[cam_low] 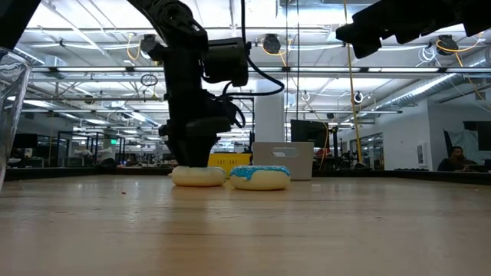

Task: Pick & Place Food Item
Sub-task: Put the light blue donut into the yellow basket

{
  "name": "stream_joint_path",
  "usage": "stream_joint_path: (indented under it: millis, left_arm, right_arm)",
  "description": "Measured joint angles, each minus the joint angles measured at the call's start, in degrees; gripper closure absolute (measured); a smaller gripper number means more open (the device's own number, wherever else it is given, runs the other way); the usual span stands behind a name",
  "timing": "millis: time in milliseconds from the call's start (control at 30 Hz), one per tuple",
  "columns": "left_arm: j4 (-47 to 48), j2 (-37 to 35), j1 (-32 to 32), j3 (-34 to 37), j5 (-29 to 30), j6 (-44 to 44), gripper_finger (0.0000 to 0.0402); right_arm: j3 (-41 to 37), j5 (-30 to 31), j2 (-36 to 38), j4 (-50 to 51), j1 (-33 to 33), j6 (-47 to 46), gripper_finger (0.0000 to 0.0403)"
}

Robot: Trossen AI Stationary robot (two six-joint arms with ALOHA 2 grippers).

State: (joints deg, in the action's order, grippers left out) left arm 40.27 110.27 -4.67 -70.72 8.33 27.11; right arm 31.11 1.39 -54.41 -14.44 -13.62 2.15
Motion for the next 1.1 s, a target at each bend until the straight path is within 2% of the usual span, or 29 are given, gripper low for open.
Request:
stream_joint_path:
  millis: [333, 533, 667, 900, 1000, 1100]
  left_arm:
    - [0.41, -0.36, -0.32, 0.11, -0.01, 0.02, 0.0313]
    - [0.53, -4.32, -1.70, 0.11, 0.72, -0.03, 0.0365]
    - [-0.45, -9.58, -3.15, 0.11, 3.59, -1.07, 0.0379]
    - [-6.84, -18.75, -8.53, 0.09, 11.02, -1.51, 0.0367]
    - [-10.60, -20.52, -12.55, 0.05, 11.15, -1.54, 0.0372]
    - [-15.16, -20.48, -16.77, 0.00, 7.55, -3.11, 0.0383]
  right_arm:
    - [0.00, 0.02, 0.00, 0.11, 0.01, 0.00, 0.0232]
    - [0.00, 0.02, 0.00, 0.12, 0.01, 0.00, 0.0232]
    - [0.00, 0.02, 0.00, 0.11, 0.01, 0.00, 0.0232]
    - [0.00, 0.02, 0.00, -0.08, 0.01, 0.00, 0.0232]
    - [0.00, 0.02, 0.00, -0.36, 0.01, 0.00, 0.0232]
    - [0.00, 0.02, 0.00, -0.37, 0.01, 0.00, 0.0232]
